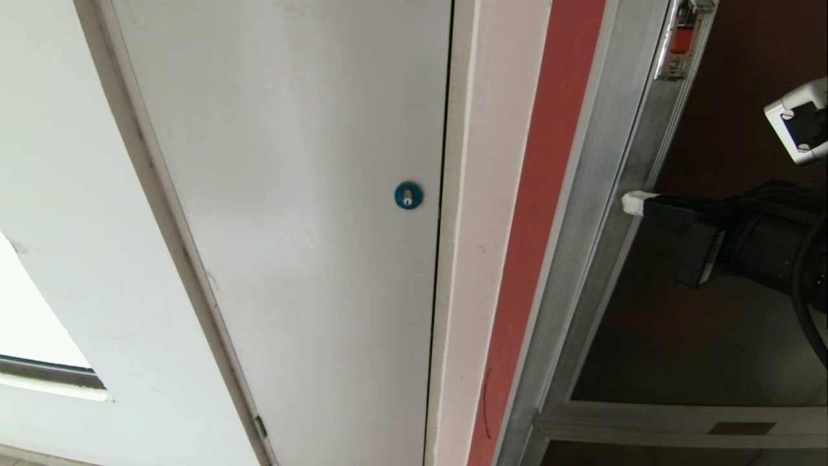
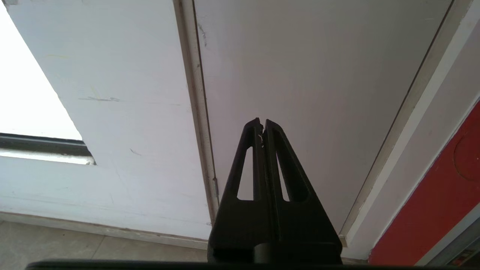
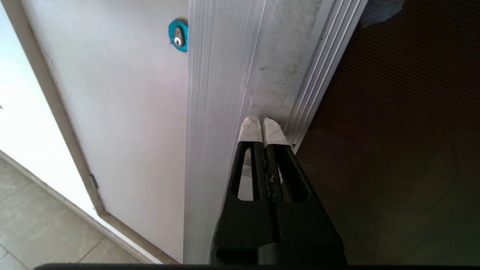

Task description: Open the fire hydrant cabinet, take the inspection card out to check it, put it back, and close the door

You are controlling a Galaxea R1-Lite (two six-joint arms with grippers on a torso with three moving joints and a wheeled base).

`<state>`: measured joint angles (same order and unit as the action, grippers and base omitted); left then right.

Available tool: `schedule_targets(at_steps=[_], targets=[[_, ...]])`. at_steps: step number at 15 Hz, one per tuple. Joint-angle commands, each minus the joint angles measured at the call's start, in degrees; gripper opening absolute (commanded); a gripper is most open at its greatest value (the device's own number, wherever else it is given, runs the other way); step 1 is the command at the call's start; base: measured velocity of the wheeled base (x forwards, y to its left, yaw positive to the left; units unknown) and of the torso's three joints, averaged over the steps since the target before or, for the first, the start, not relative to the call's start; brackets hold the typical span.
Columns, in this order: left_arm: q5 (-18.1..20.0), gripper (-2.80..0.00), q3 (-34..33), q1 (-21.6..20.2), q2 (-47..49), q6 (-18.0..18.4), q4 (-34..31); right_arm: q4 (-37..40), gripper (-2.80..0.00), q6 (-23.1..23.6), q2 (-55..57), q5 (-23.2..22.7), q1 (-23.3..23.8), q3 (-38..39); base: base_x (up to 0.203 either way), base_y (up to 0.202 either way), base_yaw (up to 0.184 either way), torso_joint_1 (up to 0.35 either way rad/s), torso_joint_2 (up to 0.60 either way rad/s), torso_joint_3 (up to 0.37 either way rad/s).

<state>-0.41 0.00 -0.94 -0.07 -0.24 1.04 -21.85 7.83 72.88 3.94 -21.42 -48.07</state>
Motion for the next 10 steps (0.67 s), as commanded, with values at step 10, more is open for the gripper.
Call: schedule_targets(at_steps=[10], targets=[[-0.02,-2.80,-0.35,-0.03,0.07,-0.02,0.02,0.13,-2.80,-0.09,-3.44,-0.07,-1.27,0.69,0.000,0.000,0.000,0.000,0.00,0.000]])
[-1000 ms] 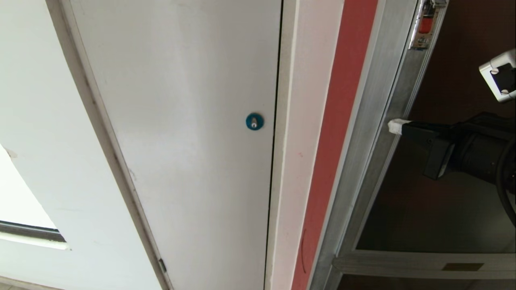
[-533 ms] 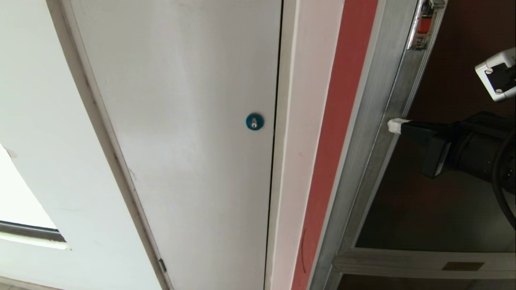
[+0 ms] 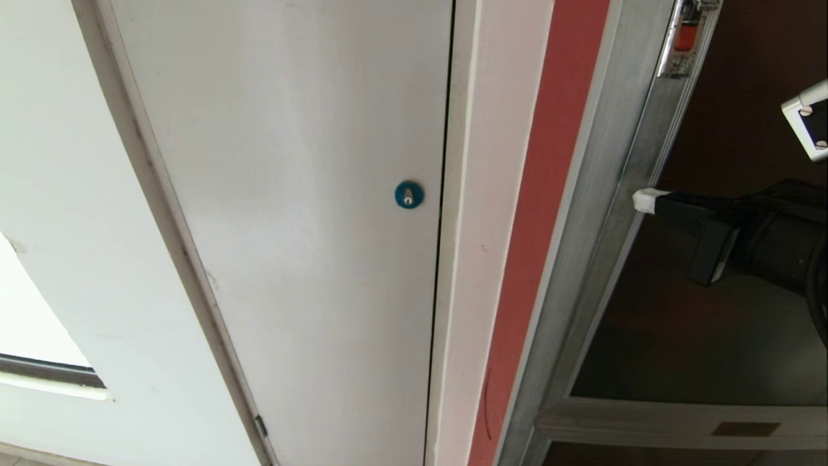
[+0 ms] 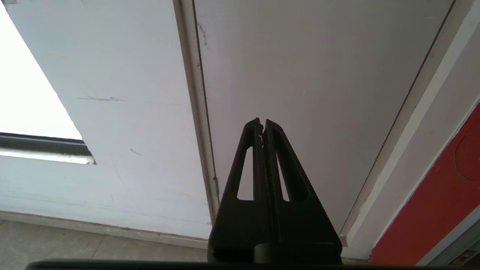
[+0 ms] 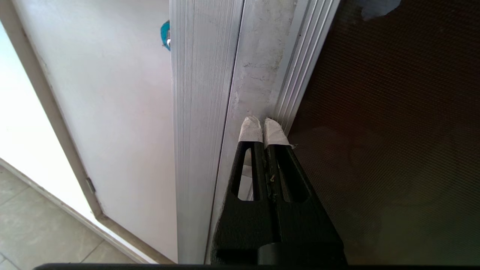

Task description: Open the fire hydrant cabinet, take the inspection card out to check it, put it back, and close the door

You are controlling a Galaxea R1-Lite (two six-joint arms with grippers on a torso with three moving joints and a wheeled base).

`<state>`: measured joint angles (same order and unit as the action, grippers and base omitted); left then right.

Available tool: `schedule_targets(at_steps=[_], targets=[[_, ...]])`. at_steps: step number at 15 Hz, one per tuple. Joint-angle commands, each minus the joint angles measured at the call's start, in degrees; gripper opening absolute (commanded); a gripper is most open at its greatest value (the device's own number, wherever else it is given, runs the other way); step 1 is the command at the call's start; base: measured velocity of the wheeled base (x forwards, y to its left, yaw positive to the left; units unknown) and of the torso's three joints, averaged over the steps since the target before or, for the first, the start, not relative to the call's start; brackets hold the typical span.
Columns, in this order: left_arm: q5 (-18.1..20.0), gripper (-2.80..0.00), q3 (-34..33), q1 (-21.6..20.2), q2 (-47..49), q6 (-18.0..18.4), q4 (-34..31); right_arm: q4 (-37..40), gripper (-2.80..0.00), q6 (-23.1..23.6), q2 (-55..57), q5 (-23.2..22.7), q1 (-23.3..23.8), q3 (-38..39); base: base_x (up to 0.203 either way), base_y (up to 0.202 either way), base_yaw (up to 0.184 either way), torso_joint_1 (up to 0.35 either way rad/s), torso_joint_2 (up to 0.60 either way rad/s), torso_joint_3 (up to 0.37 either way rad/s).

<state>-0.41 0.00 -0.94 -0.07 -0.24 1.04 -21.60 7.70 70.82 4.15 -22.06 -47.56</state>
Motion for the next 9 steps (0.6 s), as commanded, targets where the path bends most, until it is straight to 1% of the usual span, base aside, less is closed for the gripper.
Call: schedule_targets(at_steps=[1,5,9], targets=[[-0.02,-2.80,-0.35,-0.03,0.07,-0.02,0.02,-0.03,-2.80,0.03,-1.99,-0.28,-1.33,0.59,0.000,0.000,0.000,0.000,0.00,0.000],[-0.02,-2.80,-0.35,-0.03,0.07,-0.02,0.02,0.00,-2.80,-0.45,-4.35,-0.53,-4.06,2.18,0.000,0.000,0.000,0.000,0.00,0.000],[-0.02,-2.80,-0.35,-0.03,0.07,-0.02,0.02,0.07,-2.80,-3.45,-8.06,-1.09,-5.18,2.29,0.000,0.000,0.000,0.000,0.00,0.000]])
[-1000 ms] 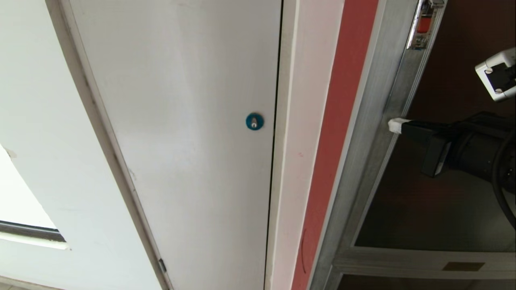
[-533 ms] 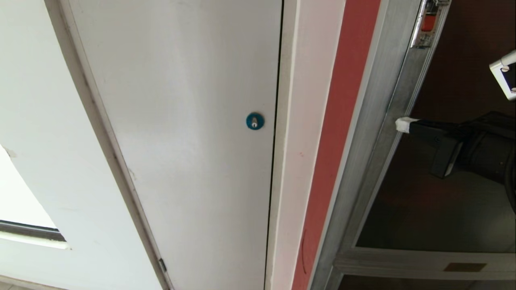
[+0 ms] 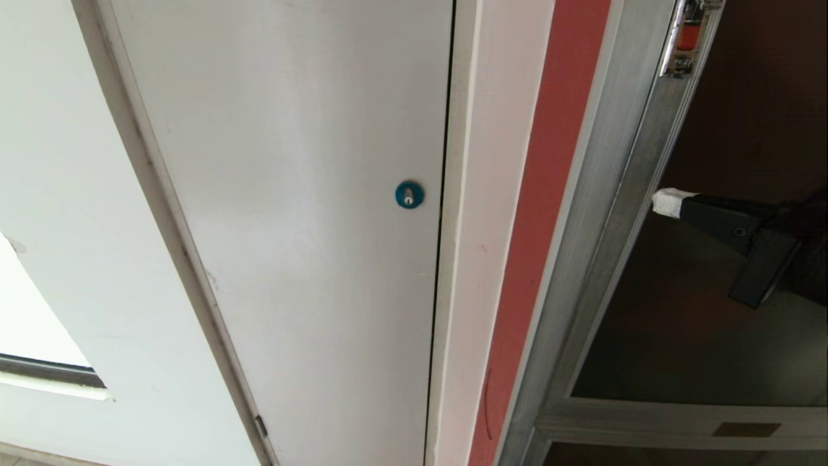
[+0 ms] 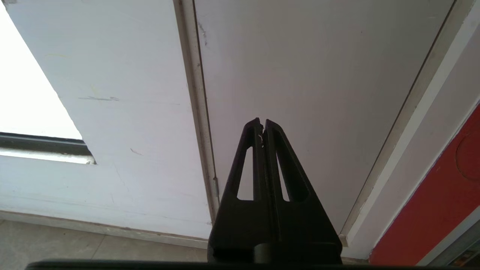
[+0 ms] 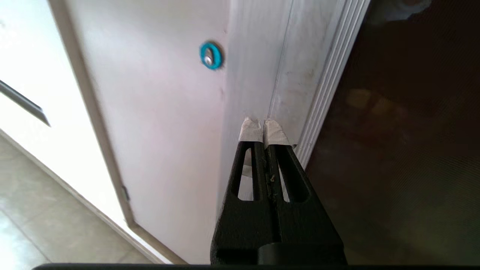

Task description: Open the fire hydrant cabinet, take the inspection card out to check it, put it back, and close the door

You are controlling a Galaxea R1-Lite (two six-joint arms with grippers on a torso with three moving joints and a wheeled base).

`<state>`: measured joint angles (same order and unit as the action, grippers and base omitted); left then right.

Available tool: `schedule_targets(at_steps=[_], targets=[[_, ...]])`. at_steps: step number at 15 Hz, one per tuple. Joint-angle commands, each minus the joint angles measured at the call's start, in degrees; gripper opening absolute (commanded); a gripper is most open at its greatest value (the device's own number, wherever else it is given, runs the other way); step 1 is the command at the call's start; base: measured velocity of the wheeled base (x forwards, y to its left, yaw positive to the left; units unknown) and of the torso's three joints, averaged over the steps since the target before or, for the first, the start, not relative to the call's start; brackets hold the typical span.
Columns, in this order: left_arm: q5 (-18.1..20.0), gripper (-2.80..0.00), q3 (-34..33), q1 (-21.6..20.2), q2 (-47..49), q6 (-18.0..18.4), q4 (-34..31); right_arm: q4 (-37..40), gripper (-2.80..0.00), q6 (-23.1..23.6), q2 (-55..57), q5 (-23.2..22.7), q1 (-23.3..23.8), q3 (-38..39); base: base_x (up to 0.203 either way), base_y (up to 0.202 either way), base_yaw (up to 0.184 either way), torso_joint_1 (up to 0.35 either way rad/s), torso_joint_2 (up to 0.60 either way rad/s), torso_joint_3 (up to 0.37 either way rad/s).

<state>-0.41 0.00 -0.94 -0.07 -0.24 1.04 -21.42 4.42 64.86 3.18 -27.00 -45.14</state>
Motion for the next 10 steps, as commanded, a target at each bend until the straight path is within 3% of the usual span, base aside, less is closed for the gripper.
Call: schedule_targets(at_steps=[1,7,10], targets=[[-0.02,-2.80,-0.35,-0.03,0.07,-0.02,0.02,-0.11,-2.80,-0.55,-2.63,-0.57,-0.24,-0.81,0.000,0.000,0.000,0.000,0.00,0.000],[-0.02,-2.80,-0.35,-0.03,0.07,-0.02,0.02,0.74,-2.80,-2.49,-1.68,-1.75,-0.25,-10.33,0.000,0.000,0.000,0.000,0.00,0.000],[-0.02,-2.80,-0.35,-0.03,0.07,-0.02,0.02,10.76,-2.80,-5.79,-0.44,-3.57,-0.29,-20.32,0.000,0.000,0.000,0.000,0.00,0.000]])
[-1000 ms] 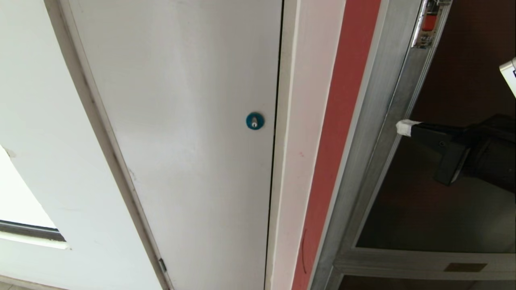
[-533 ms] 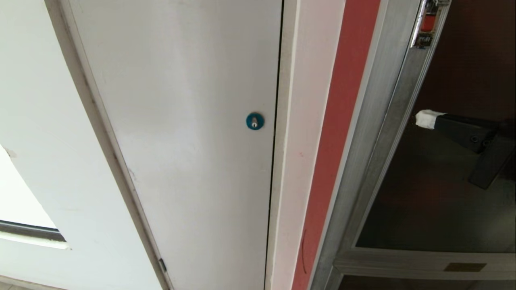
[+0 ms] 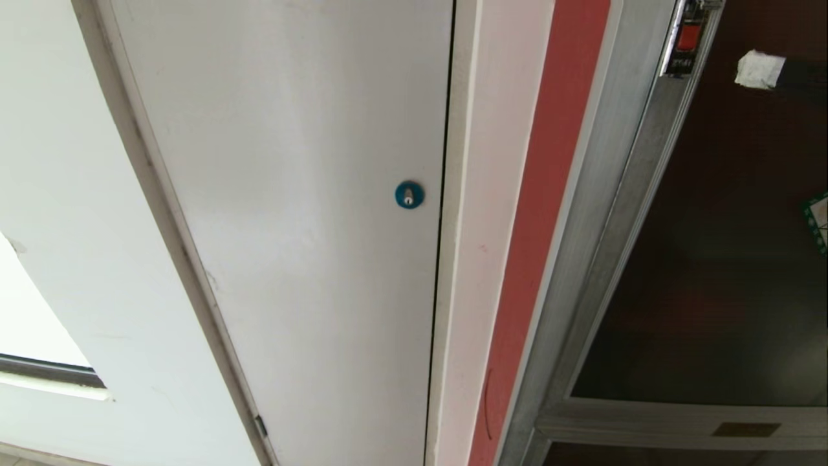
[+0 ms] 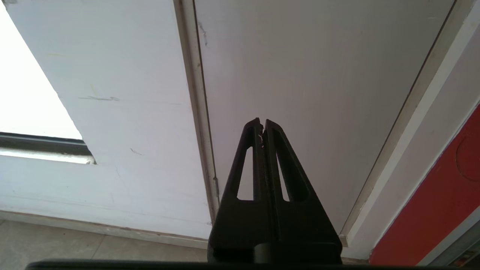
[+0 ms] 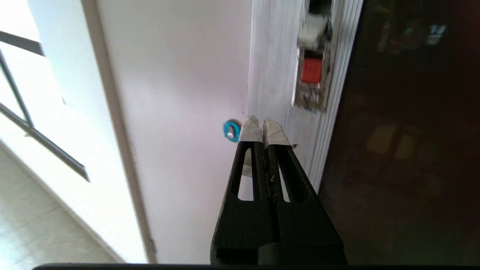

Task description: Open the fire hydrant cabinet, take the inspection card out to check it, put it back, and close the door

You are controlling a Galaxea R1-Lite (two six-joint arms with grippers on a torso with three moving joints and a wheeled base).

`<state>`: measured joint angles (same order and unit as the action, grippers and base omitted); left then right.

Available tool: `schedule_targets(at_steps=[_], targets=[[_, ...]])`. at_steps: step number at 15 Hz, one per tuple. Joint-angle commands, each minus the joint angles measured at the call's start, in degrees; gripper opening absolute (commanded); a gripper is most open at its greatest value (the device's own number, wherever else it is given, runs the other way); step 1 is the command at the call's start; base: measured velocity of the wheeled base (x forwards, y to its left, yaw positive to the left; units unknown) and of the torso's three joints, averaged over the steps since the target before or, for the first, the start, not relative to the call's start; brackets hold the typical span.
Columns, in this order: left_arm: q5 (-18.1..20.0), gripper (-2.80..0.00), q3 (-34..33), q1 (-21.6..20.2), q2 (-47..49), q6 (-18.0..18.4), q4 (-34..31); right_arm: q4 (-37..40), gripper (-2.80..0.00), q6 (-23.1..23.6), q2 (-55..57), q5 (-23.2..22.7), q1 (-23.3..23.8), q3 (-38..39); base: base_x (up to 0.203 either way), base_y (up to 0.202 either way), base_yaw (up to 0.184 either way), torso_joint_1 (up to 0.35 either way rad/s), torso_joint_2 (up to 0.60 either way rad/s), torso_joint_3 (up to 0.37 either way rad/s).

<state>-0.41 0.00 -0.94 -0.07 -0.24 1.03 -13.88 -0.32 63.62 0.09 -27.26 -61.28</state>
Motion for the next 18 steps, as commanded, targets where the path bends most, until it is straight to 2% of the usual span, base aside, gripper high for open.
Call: schedule_targets(at_steps=[1,4,11,18], targets=[[-0.02,-2.80,-0.35,-0.03,0.07,-0.02,0.03,6.54,-2.80,-2.87,1.33,-1.72,-0.01,-8.02,0.000,0.000,0.000,0.000,0.00,0.000],[-0.02,-2.80,-0.35,-0.03,0.07,-0.02,0.03,13.96,-2.80,-5.33,3.82,-3.36,0.01,-16.08,0.000,0.000,0.000,0.000,0.00,0.000],[-0.02,-2.80,-0.35,-0.03,0.07,-0.02,0.03,16.02,-2.80,-5.48,9.24,-2.09,0.11,-24.89,0.000,0.000,0.000,0.000,0.00,0.000],[-0.02,-2.80,-0.35,-0.03,0.07,-0.02,0.03,17.31,-2.80,-5.57,10.35,-1.14,3.44,-25.44,0.000,0.000,0.000,0.000,0.00,0.000]])
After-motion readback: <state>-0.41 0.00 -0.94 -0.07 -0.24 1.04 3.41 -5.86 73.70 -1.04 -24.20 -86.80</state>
